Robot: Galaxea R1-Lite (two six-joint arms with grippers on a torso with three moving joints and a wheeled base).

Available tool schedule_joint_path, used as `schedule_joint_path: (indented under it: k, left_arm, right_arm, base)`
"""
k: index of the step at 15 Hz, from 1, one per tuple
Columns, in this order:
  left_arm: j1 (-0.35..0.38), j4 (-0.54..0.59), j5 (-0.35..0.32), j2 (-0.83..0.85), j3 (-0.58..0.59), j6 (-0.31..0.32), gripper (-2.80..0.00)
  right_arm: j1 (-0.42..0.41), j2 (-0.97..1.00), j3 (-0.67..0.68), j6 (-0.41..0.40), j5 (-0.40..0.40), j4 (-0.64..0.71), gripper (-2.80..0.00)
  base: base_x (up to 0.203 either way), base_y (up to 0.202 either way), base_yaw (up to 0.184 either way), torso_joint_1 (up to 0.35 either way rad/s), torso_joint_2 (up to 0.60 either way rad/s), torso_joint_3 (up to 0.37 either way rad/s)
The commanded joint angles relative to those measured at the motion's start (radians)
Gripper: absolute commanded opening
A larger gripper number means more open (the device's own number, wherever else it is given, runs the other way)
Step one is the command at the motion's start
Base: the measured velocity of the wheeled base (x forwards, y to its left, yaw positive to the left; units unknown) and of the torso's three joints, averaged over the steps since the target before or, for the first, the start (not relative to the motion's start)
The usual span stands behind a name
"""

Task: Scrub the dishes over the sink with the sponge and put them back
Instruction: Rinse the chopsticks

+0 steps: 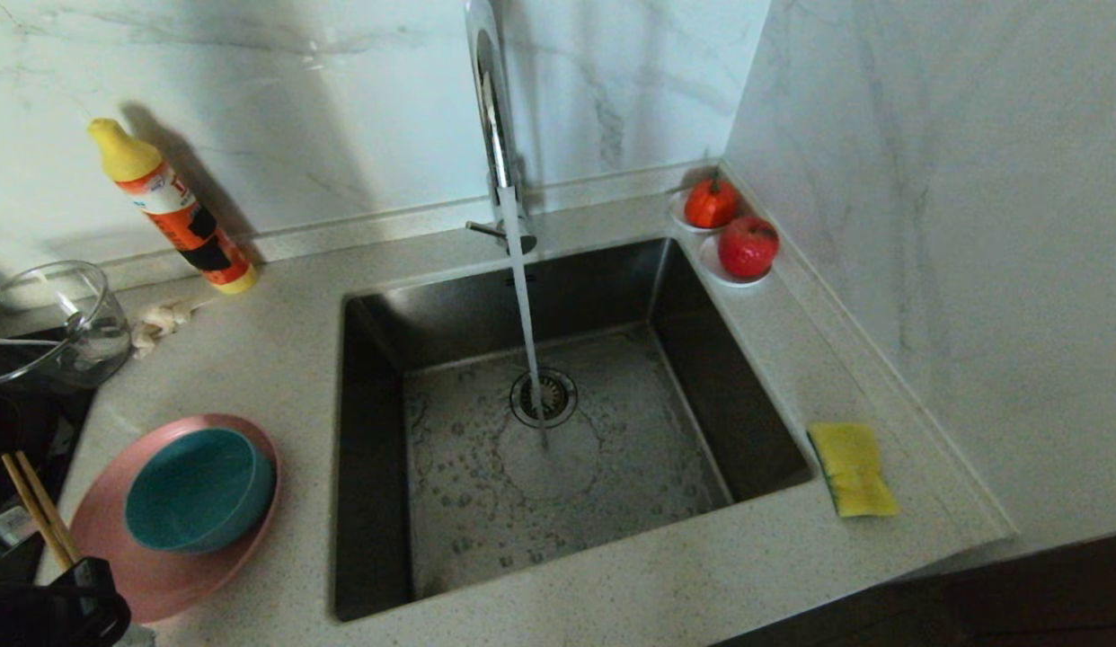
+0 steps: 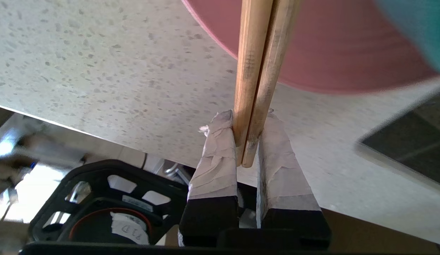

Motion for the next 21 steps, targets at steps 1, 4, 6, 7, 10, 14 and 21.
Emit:
schedule_joint_path:
  k: [1, 4, 6, 7, 10, 14, 21]
  left_arm:
    - [-0.001, 0.009, -0.003, -0.071, -0.003, -0.002, -2.8]
    - [-0.002, 0.017, -0.004, -0.122, -0.001, 0.001, -2.8]
    - [-0.003, 0.03, -0.003, -0.161, -0.002, 0.003, -2.8]
    - [-0.003, 0.032, 0.0, -0.181, -0.001, 0.006, -2.8]
    - [-0.003, 0.04, 0.004, -0.253, -0.008, 0.024, -2.8]
    - [-0.012, 0.062, -0.01, -0.338, -0.042, 0.073, -2.8]
    - [-0.045, 0.065, -0.084, -0.389, -0.214, 0.148, -2.8]
  right_arm:
    - [0.0, 0.0, 0.0, 0.0, 0.0, 0.0, -2.8]
    - [0.0, 0.001, 0.001, 0.0, 0.0, 0.0, -2.8]
    - [0.0, 0.001, -0.001, -0.001, 0.0, 0.0, -2.8]
    - [0.0, 0.001, -0.001, 0.0, 0.0, 0.0, -2.8]
    - [0.0, 0.001, 0.0, 0.0, 0.0, 0.0, -2.8]
    - [0.0, 0.001, -0.001, 0.0, 0.0, 0.0, -2.8]
    - [0.0, 0.0, 0.0, 0.0, 0.0, 0.0, -2.8]
  base:
    - [0.0, 0.0, 0.0, 0.0, 0.0, 0.0]
    - [0.0, 0.0, 0.0, 0.0, 0.0, 0.0]
    - [0.0, 0.0, 0.0, 0.0, 0.0, 0.0]
    - [0.0, 0.0, 0.0, 0.0, 0.0, 0.0]
    - [0.0, 0.0, 0.0, 0.0, 0.0, 0.0]
    - [0.0, 0.0, 0.0, 0.0, 0.0, 0.0]
    - [0.0, 0.0, 0.0, 0.0, 0.0, 0.0]
